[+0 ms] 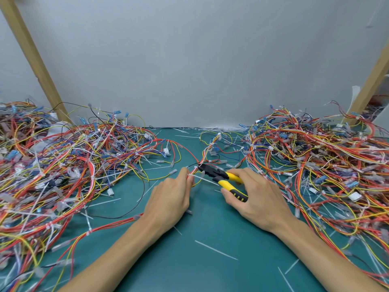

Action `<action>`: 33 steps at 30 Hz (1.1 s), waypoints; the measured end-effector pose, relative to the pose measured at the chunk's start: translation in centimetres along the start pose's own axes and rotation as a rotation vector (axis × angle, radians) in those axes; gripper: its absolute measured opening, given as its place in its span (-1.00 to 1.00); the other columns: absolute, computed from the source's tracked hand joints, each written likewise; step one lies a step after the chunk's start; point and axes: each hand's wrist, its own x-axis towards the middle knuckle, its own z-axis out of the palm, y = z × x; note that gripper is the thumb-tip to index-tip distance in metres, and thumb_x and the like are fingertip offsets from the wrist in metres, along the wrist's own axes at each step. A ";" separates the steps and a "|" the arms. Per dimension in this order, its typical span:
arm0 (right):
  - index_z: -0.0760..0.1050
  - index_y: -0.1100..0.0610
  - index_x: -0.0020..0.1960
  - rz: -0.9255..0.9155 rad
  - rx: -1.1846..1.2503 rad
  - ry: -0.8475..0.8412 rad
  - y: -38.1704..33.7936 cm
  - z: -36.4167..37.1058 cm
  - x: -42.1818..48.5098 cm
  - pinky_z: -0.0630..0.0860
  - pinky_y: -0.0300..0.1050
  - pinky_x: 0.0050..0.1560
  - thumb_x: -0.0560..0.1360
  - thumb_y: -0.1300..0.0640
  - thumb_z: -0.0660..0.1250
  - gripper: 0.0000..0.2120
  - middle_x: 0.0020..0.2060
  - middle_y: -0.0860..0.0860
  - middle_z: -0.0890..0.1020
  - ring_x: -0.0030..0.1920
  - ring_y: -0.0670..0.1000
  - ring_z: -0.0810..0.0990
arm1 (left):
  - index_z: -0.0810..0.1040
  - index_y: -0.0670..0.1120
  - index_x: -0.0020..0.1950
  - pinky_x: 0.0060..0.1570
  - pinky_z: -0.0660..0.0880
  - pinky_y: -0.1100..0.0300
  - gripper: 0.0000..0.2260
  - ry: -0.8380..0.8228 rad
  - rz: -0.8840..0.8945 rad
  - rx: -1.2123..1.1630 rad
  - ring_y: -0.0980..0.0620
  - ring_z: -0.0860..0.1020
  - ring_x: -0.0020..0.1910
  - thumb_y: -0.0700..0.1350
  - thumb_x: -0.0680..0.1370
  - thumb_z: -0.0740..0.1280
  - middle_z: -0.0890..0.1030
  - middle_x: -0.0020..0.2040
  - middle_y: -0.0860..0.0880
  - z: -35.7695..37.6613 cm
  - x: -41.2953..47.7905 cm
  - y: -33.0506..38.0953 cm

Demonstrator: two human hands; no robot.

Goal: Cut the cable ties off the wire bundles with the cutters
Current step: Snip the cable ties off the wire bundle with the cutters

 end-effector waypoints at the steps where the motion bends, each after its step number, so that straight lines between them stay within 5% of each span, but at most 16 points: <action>1: 0.43 -0.15 0.18 0.001 -0.002 -0.006 0.0 0.0 0.0 0.46 -0.15 -0.19 0.45 -0.34 0.13 -0.58 -0.06 -0.19 0.54 -0.12 -0.13 0.50 | 0.23 -0.04 -0.08 -0.29 0.32 -0.04 -0.77 -0.002 0.006 -0.001 -0.26 0.44 -0.26 0.06 0.66 -0.04 0.40 -0.40 -0.05 0.0 0.0 0.0; 7: 0.39 -0.16 0.14 -0.011 0.000 0.002 0.1 0.0 0.0 0.33 -0.20 -0.24 0.47 -0.34 0.13 -0.63 -0.13 -0.23 0.49 -0.23 -0.19 0.35 | 0.27 -0.08 -0.05 -0.25 0.39 -0.11 -0.72 -0.012 0.056 -0.060 -0.24 0.40 -0.33 0.08 0.64 -0.07 0.42 -0.42 -0.10 -0.4 -0.2 0.1; 19: 0.39 -0.16 0.05 0.006 0.073 0.010 -0.1 -0.3 0.0 0.45 -0.12 -0.26 0.45 -0.36 0.14 -0.66 -0.21 -0.18 0.52 -0.22 -0.09 0.47 | 0.28 -0.11 -0.03 -0.20 0.42 -0.18 -0.78 -0.042 0.062 -0.122 -0.30 0.42 -0.32 0.01 0.66 -0.01 0.52 -0.36 -0.20 -1.1 -0.3 0.8; 24: 0.40 -0.15 0.02 0.013 0.101 0.008 -0.1 -0.2 0.1 0.42 -0.15 -0.26 0.43 -0.37 0.14 -0.65 -0.25 -0.21 0.50 -0.22 -0.27 0.44 | 0.22 -0.03 -0.07 -0.21 0.43 -0.16 -0.83 -0.038 0.074 -0.129 -0.28 0.42 -0.32 0.00 0.67 0.01 0.51 -0.36 -0.18 -1.1 -0.4 0.9; 33: 0.44 -0.13 -0.01 0.015 0.086 0.008 -0.1 -0.3 0.2 0.48 -0.07 -0.26 0.44 -0.36 0.12 -0.64 -0.28 -0.13 0.53 -0.27 -0.09 0.47 | 0.22 -0.05 -0.07 -0.21 0.42 -0.17 -0.82 -0.041 0.076 -0.134 -0.30 0.42 -0.31 0.00 0.67 0.01 0.51 -0.36 -0.19 -1.1 -0.3 0.8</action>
